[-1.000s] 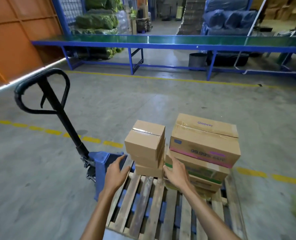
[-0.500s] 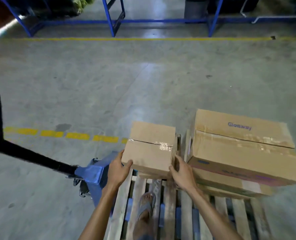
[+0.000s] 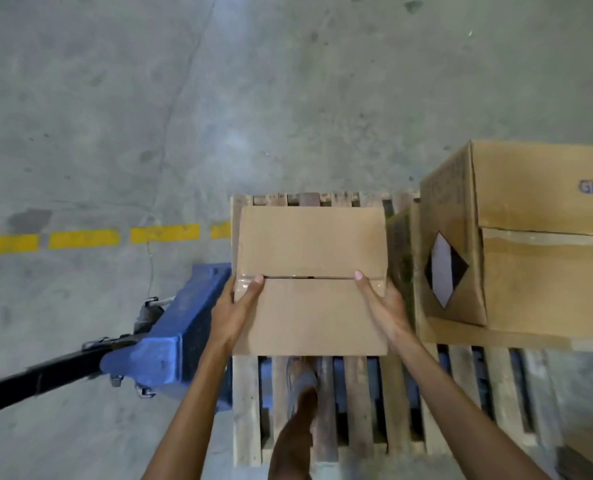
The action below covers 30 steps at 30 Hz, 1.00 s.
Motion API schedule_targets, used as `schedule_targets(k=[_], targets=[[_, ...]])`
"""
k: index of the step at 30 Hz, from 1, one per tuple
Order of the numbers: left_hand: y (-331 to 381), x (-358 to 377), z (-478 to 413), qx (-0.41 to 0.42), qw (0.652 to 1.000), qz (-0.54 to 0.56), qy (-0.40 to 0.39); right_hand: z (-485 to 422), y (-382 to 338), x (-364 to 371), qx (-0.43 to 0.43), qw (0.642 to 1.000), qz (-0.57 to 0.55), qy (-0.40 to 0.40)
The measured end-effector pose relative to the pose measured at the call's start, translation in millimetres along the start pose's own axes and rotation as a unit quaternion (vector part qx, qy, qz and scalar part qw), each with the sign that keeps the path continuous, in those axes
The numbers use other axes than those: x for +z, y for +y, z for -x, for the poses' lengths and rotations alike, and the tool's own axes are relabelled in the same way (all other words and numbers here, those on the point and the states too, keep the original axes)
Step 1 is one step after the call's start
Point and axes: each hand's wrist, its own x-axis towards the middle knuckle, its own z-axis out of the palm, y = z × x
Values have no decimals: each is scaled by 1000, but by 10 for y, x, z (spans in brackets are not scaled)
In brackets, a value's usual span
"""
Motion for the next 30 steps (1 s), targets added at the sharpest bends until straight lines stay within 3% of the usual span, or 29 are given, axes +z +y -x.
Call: schedule_targets(k=[3,9,15,22,26,30], targets=[[-127,26,26,2,1000,20,13,132,43,99,-26,999,-17,30],[-250,-133,953,26,999,-3,45,1089,352,-106,-61,994,-63,58],[-653,50,2192,116,991,-54,22,2441,1146,-728,-81,978,-133,136],[-1217,1153,4183,230,954,-125,-144,4344,2655,-2093,-40,920,-165,354],[-1498,1923,5601,328,897,-142,-260,5762,3419,-2976,-27,847,-224,480],[-1653,2497,6599,365,846,-178,-347,6622,3899,-3547,-14,790,-249,560]])
